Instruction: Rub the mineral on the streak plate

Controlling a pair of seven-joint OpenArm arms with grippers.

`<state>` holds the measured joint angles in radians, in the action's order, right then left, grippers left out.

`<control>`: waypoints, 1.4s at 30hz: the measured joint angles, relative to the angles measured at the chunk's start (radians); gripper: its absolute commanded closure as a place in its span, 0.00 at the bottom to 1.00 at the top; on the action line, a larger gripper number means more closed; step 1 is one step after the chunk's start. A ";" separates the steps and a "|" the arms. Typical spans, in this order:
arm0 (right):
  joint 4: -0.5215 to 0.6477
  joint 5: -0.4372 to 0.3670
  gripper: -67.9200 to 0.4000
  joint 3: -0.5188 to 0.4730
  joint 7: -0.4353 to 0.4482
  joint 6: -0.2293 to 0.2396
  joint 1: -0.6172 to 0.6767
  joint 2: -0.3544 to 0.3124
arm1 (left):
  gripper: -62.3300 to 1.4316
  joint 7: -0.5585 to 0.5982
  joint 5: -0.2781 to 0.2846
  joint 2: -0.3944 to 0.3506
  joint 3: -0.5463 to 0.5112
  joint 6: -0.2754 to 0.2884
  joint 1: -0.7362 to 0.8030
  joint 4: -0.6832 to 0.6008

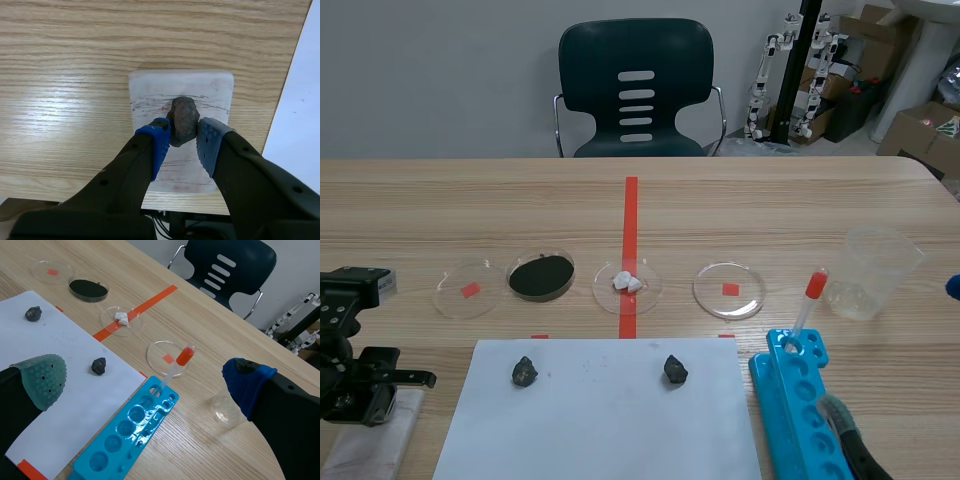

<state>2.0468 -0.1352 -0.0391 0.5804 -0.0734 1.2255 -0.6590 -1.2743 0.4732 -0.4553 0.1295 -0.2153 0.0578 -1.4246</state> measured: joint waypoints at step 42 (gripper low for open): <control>0.000 0.000 0.00 0.000 -0.003 0.000 0.000 0.000 | 0.81 0.459 -0.129 -0.046 0.000 -0.027 0.205 -0.175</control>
<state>2.0468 -0.1352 -0.0391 0.5770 -0.0734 1.2255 -0.6590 -0.8150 0.3443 -0.5011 0.1295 -0.2424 0.2626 -1.5993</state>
